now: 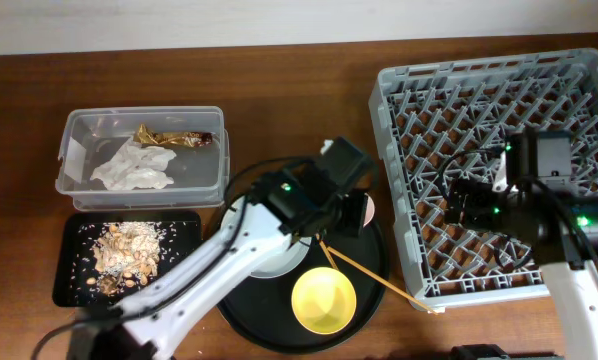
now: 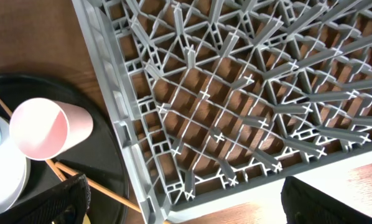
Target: Sort waste into correct bins and load items into the dishwasher rack
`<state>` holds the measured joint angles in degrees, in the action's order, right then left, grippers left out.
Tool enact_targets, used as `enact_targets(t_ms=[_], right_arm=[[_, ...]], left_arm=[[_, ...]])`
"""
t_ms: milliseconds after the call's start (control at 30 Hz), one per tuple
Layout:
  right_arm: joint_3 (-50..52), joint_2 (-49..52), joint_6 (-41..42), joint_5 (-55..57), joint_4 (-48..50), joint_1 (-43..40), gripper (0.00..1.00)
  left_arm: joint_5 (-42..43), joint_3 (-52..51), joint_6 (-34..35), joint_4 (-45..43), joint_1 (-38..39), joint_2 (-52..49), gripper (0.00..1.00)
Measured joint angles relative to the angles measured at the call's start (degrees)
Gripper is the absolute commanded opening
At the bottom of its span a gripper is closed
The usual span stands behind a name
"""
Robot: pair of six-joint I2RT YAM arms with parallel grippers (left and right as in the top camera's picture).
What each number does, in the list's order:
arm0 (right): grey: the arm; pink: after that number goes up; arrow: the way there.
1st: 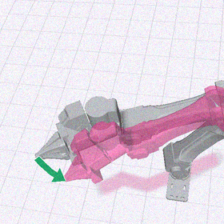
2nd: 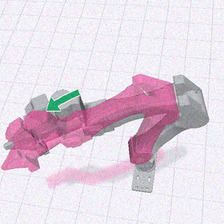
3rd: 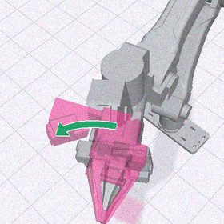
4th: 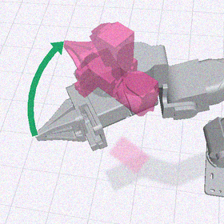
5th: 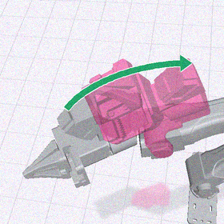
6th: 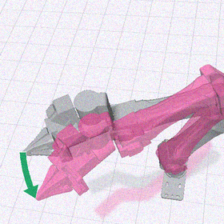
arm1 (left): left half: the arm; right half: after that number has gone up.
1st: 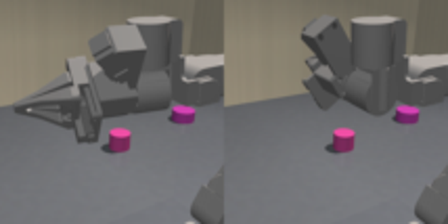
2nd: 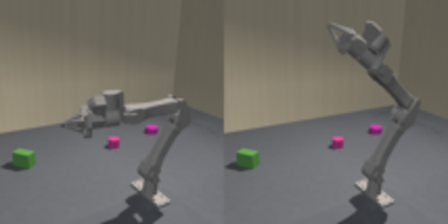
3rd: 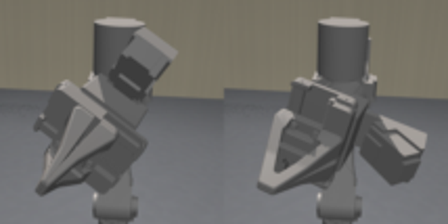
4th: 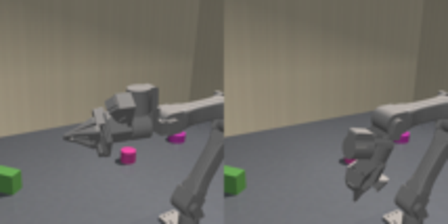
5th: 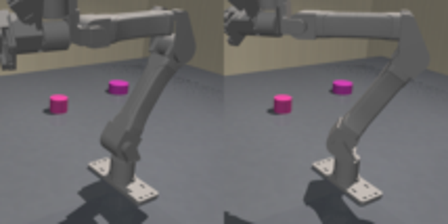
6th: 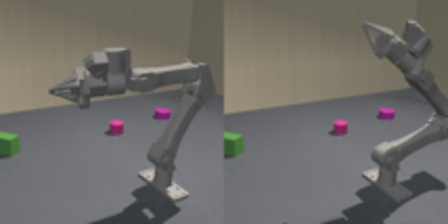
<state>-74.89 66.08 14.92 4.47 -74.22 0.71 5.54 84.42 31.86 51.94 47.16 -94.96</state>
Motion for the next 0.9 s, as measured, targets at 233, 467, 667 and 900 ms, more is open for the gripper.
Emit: enact_targets(t_ms=[233,467,667,900], right_arm=[[0.00,0.74,0.02,0.00,-0.17,0.00,0.99],[0.00,0.74,0.02,0.00,-0.39,0.00,0.99],[0.00,0.74,0.07,0.00,-0.37,0.00,0.99],[-0.39,0.72,-5.25,-5.44,-0.35,-0.07,0.99]], left_arm=[[-3.54,-1.51,1.86,-4.48,0.02,-9.70,0.51],[-7.15,-1.51,2.73,-5.18,0.02,-9.97,0.49],[-7.54,-1.73,3.56,-6.64,0.02,-16.31,0.17],[-3.98,6.64,-0.79,5.40,-5.77,-8.92,0.00]])
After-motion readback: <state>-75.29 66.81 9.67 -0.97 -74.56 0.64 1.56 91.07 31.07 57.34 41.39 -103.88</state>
